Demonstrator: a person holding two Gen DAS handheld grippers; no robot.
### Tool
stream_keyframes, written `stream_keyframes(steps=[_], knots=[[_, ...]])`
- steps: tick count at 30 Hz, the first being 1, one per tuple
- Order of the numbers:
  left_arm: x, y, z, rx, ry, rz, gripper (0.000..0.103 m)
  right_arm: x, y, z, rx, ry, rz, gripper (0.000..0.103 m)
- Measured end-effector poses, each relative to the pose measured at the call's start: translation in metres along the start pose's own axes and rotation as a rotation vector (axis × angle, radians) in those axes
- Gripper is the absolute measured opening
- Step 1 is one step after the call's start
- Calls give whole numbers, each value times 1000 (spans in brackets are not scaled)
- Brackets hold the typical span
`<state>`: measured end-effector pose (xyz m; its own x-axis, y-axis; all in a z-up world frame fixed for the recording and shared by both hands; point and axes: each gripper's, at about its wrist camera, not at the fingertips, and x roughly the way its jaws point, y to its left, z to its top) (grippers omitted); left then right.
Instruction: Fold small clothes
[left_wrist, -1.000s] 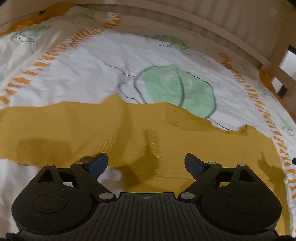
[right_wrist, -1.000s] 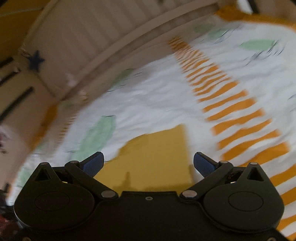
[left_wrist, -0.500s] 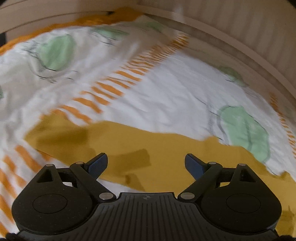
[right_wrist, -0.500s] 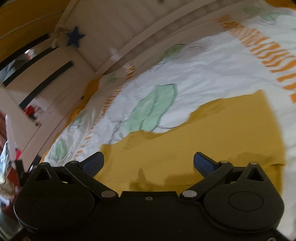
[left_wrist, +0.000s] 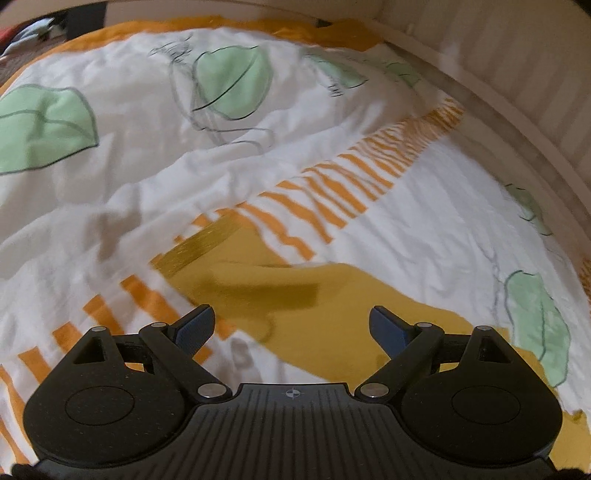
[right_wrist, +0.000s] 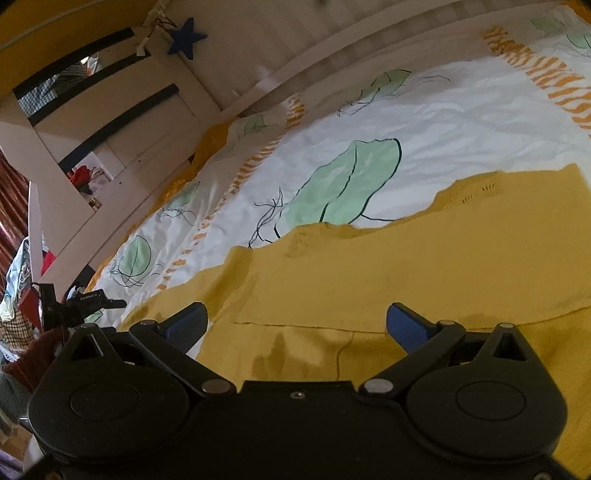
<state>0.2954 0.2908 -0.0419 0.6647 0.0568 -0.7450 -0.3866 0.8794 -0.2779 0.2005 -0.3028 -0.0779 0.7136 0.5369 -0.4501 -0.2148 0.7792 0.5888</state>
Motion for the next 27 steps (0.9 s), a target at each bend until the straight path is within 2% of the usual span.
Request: stream_keyframes(steps=[7,16,17,18,19,20,21,23,27], knots=[[23,25,-2,-87,4,11,91,3,-3,-4,17,8,-12,103],[48,30,9,-139,-51,-53,91,10,-6,-8,43,32,-30,103],[50,30,10,-147,-48,-54,88,9,-7,-8,47,32,-33,103],[50,30,10,-154,-53,-49,68,10,-7,-9,51,31,-37,103],[49,29,10,-156,-60,-32,52,10,-8,-8,55,31,-39,103],[49,28,11,-153,-60,-20,27,9,-9,-8,58,30,-41,103],[49,27,10,-149,-61,-17,18,9,-10,-8,61,30,-42,103],[41,21,8,-139,-106,-35,8,9,-10,-8,58,31,-45,103],[18,-4,9,-80,-156,-69,8,7,-8,-6,30,28,-61,103]])
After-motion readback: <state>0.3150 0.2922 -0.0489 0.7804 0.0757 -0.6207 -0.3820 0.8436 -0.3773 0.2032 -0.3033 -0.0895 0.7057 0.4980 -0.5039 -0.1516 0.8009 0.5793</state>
